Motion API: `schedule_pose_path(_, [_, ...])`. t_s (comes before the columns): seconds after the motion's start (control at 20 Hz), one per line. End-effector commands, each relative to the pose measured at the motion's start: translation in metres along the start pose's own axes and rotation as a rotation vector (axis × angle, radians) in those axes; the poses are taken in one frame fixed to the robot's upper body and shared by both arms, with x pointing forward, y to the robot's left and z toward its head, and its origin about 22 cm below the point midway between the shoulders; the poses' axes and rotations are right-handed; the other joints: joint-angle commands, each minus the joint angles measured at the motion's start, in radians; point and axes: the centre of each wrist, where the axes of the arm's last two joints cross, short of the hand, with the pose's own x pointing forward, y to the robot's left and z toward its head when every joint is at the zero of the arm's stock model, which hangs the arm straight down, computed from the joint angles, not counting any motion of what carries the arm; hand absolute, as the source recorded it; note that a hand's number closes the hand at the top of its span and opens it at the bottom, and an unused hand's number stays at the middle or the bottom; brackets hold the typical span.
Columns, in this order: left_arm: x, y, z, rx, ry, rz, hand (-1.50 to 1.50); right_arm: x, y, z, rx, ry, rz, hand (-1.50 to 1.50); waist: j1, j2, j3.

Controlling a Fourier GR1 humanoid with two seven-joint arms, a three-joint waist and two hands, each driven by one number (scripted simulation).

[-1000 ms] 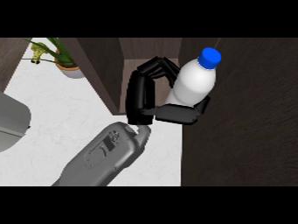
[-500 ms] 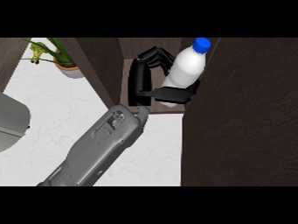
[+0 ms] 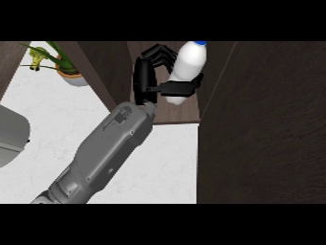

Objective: Pick up the bottled water, place it into the cabinet and close the cabinet

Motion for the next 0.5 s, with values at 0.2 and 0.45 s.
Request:
schedule_pose_path(0.2, [-0.018,0.013,-0.023,0.033,-0.019,-0.048,1.5,0.014,0.0,-0.005,0.024,-0.08,-0.067,-1.5,-0.018,0.004,0.0])
schedule_pose_path(0.45, [-0.019,0.009,-0.033,-0.011,-0.062,-0.234,1.5,0.008,0.005,-0.015,0.005,-0.079,-0.051,-1.5,0.002,0.005,0.001])
